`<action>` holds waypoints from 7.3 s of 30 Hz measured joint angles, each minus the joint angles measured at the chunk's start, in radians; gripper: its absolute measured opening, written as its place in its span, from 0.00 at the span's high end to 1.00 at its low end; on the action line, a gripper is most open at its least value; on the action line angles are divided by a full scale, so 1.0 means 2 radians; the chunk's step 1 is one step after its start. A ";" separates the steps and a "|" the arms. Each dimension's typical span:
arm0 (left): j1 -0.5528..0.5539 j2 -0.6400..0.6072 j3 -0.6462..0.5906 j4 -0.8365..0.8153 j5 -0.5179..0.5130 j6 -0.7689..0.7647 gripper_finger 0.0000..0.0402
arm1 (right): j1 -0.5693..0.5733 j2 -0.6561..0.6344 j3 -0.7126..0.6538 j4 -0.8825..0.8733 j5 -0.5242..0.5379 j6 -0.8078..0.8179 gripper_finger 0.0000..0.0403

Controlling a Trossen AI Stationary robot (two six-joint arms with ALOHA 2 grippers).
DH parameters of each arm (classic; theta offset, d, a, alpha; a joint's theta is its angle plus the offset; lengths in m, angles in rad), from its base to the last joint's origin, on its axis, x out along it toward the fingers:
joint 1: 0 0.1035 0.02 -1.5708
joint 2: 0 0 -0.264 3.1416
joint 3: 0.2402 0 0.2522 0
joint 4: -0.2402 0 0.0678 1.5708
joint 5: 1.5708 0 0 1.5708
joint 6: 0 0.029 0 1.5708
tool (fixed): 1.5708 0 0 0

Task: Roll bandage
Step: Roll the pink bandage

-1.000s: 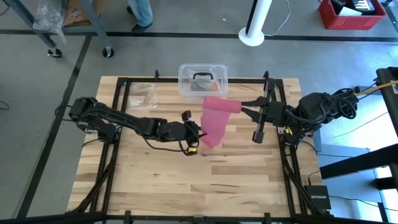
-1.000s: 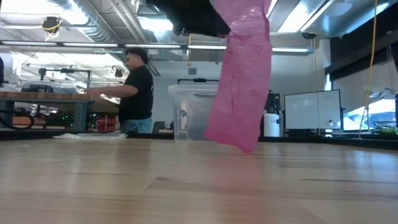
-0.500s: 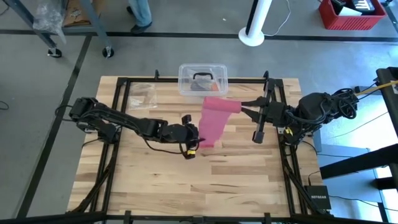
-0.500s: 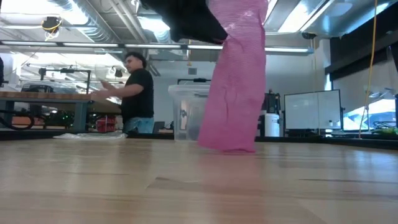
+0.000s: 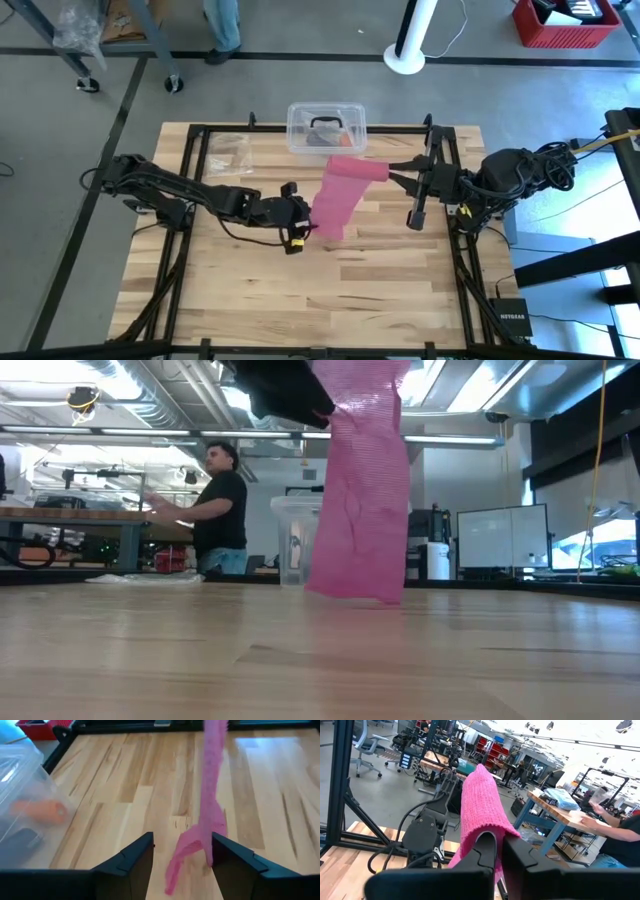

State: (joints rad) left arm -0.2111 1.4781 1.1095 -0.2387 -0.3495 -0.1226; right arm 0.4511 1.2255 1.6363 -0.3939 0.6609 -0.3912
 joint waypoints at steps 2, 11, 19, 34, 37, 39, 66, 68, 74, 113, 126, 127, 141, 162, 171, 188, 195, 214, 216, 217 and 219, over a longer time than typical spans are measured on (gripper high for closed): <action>-0.001 -0.004 0.000 0.004 0.018 -0.001 0.56 | 0.000 0.000 0.000 0.000 0.000 0.000 0.96; -0.014 -0.040 0.001 0.023 0.006 0.010 0.56 | 0.000 0.000 0.000 0.000 0.000 0.000 0.96; -0.007 -0.015 -0.040 0.000 -0.004 0.010 0.56 | 0.000 0.000 0.000 0.000 0.000 0.000 0.96; 0.045 0.042 -0.118 0.241 0.042 0.047 0.56 | 0.000 0.000 0.000 0.000 0.000 -0.007 0.96; 0.048 0.057 -0.117 0.258 0.043 0.051 0.56 | 0.000 0.000 0.000 0.000 0.000 -0.007 0.96; 0.052 0.068 -0.118 0.267 0.042 0.056 0.56 | 0.000 0.000 0.000 0.000 -0.003 -0.007 0.96; 0.067 0.130 -0.117 0.190 0.082 0.040 1.00 | 0.000 -0.006 0.072 0.012 0.044 -0.087 0.96; 0.072 0.146 -0.117 0.192 0.083 0.035 1.00 | 0.000 -0.006 0.084 0.011 0.044 -0.088 0.96; 0.084 0.183 -0.117 0.192 0.101 0.020 1.00 | 0.000 -0.006 0.121 0.011 0.044 -0.111 0.96; 0.074 0.047 -0.106 0.190 0.119 -0.024 0.99 | 0.000 0.106 0.268 -0.273 -0.013 0.014 0.96; 0.081 0.042 -0.107 0.170 0.162 -0.083 0.71 | 0.000 0.112 0.268 -0.273 -0.011 0.014 0.96; 0.081 0.037 -0.107 0.160 0.176 -0.083 0.67 | 0.000 0.112 0.268 -0.275 -0.011 0.014 0.96; 0.025 -0.155 -0.090 0.106 0.073 -0.030 0.55 | 0.000 0.113 0.268 -0.330 -0.097 0.052 0.96; -0.101 -0.130 -0.089 0.418 -0.003 0.348 0.64 | 0.000 0.117 0.118 -0.205 -0.149 0.091 0.96; -0.103 -0.107 -0.089 0.469 -0.003 0.379 0.64 | 0.000 0.116 0.113 -0.187 -0.148 0.092 0.96; -0.103 -0.089 -0.089 0.493 0.003 0.367 0.64 | 0.000 0.138 0.113 -0.181 -0.140 0.076 0.96; -0.103 -0.089 -0.089 0.488 -0.017 0.389 0.64 | 0.000 0.140 0.113 -0.178 -0.143 0.101 0.96; -0.100 -0.089 -0.089 0.470 -0.023 0.389 0.97 | 0.001 0.155 0.123 -0.178 -0.116 0.103 0.82; -0.103 -0.090 -0.089 0.470 -0.026 0.389 0.98 | 0.008 0.154 0.139 -0.206 -0.110 0.102 0.76; -0.106 -0.090 -0.089 0.470 -0.031 0.389 0.98 | 0.014 0.154 0.152 -0.226 -0.099 0.103 0.73; -0.111 -0.095 -0.089 0.468 -0.035 0.389 0.98 | 0.029 0.151 0.179 -0.275 -0.068 0.112 0.66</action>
State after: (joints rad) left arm -0.4329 1.2881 0.9310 0.6971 -0.4187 0.6552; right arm 0.5085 1.5266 1.9944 -0.9435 0.5240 -0.1678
